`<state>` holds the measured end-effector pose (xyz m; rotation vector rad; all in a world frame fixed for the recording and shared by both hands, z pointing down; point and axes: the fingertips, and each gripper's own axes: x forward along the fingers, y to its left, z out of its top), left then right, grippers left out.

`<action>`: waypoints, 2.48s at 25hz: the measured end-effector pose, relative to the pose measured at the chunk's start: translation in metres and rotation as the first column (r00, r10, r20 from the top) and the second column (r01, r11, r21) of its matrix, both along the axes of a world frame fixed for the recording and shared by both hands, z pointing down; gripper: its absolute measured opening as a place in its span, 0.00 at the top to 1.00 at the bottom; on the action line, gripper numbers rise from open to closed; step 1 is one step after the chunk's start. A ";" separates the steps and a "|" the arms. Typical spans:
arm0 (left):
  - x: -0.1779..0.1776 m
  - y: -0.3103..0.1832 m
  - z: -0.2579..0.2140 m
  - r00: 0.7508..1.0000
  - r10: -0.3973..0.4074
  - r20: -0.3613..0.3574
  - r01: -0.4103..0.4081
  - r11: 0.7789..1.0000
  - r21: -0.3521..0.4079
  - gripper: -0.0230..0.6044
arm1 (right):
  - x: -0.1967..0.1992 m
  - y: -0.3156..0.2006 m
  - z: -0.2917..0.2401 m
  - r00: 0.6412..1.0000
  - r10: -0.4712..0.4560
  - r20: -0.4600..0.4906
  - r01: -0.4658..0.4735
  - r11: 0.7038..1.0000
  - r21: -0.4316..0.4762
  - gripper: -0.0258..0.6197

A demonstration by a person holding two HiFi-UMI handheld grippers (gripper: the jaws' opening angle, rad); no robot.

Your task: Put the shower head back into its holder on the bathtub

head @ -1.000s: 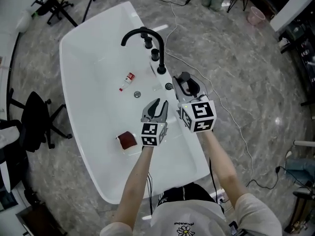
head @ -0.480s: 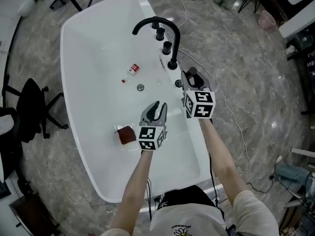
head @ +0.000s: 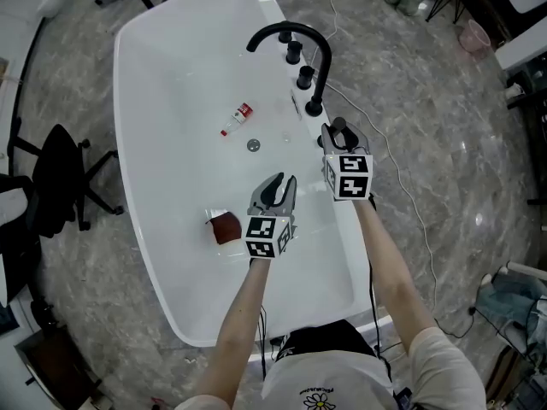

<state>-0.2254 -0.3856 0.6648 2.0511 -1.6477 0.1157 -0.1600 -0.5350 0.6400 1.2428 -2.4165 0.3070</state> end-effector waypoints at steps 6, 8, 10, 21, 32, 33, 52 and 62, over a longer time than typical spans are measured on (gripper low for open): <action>0.011 -0.001 -0.015 1.000 0.005 -0.024 -0.004 1.000 0.028 0.81 | 0.011 0.000 0.033 0.995 0.024 -0.101 -0.034 0.994 -0.104 0.75; 0.020 0.001 -0.023 1.000 0.023 -0.021 -0.022 0.999 0.036 0.81 | 0.019 0.000 0.037 0.994 0.030 -0.107 -0.043 0.991 -0.129 0.74; 0.024 0.002 -0.032 0.999 0.038 -0.009 -0.037 0.998 0.048 0.81 | 0.021 -0.001 0.031 0.991 0.010 -0.136 -0.030 0.989 -0.148 0.75; 0.042 0.014 -0.126 0.999 -0.005 -0.037 0.012 0.980 0.201 0.81 | 0.054 0.075 -0.086 0.992 0.064 0.110 -0.057 0.996 -0.067 0.87; 0.099 0.114 -0.255 0.982 -0.070 0.175 -0.009 0.910 0.414 0.97 | 0.112 0.217 -0.267 0.943 -0.021 0.332 -0.032 0.988 0.152 0.95; 0.097 0.124 -0.265 0.981 -0.092 0.173 0.012 0.908 0.419 0.97 | 0.114 0.234 -0.277 0.950 -0.028 0.312 -0.031 0.983 0.183 0.95; 0.097 0.239 -0.317 0.967 -0.170 0.192 0.065 0.888 0.456 0.97 | 0.115 0.395 -0.297 0.933 -0.234 0.274 0.170 0.956 0.238 0.95; 0.092 0.258 -0.327 0.963 -0.197 0.183 0.085 0.870 0.486 0.97 | 0.117 0.409 -0.299 0.911 -0.245 0.331 0.175 0.958 0.228 0.95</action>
